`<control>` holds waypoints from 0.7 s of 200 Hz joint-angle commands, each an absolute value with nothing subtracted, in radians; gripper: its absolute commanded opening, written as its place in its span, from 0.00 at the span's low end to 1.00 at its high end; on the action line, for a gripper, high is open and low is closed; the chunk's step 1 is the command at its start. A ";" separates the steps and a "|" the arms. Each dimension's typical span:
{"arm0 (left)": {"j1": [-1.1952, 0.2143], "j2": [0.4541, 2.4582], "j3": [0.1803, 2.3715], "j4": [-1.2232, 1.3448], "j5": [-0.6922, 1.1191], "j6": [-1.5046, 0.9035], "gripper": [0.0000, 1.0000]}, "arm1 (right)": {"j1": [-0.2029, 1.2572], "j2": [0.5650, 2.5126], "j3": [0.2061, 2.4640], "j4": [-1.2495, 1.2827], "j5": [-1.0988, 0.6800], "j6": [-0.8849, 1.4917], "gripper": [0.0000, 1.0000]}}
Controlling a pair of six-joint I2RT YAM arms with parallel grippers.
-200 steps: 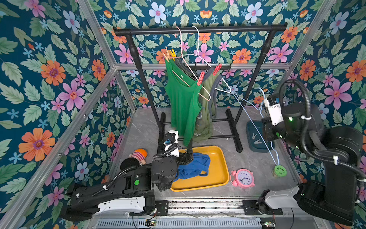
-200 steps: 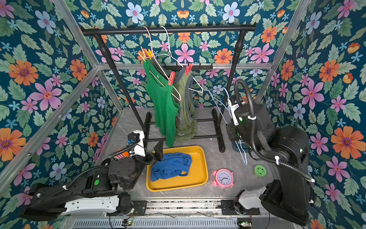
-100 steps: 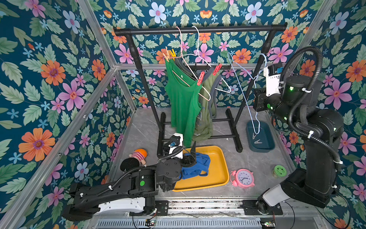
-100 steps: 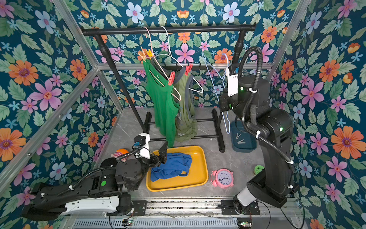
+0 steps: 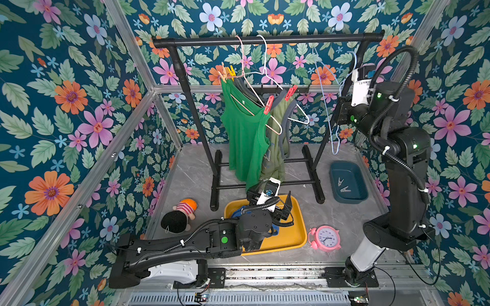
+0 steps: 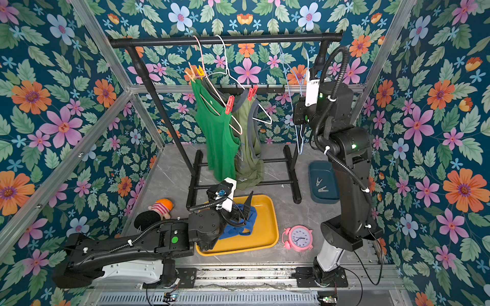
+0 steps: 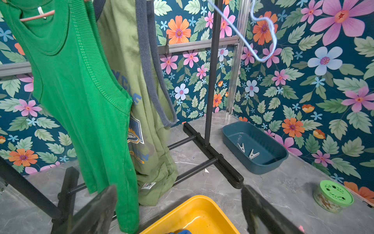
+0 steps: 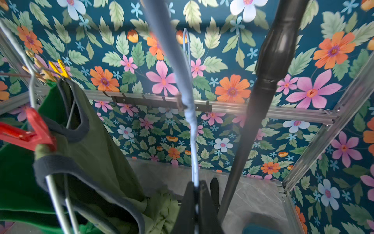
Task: Remove the clothespins securing tank tops to the hanger
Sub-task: Place the hanger on the clothesline.
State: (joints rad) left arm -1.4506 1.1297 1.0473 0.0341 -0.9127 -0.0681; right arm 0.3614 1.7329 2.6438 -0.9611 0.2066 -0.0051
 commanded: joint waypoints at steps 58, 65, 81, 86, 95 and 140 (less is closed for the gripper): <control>-1.414 1.223 1.101 0.155 -0.920 0.025 0.99 | 0.311 1.822 2.746 -0.749 0.142 -0.078 0.00; -1.406 1.230 1.107 0.156 -0.912 0.025 0.99 | 0.308 1.839 2.767 -0.745 0.142 -0.086 0.00; -1.400 1.243 1.116 0.166 -0.903 0.026 0.99 | 0.300 1.853 2.767 -0.716 0.133 -0.098 0.00; -1.397 1.248 1.120 0.166 -0.899 0.026 0.99 | 0.296 1.854 2.761 -0.709 0.132 -0.099 0.00; -1.396 1.254 1.127 0.161 -0.896 0.024 0.99 | 0.291 1.856 2.750 -0.695 0.127 -0.100 0.00; -1.395 1.268 1.146 0.128 -0.884 -0.010 0.99 | 0.268 1.899 2.748 -0.628 0.097 -0.108 0.00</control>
State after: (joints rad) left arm -1.3949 1.2633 1.1378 0.1268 -0.8928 0.0059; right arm 0.2733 1.8847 2.7457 -0.7177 0.1154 -0.0818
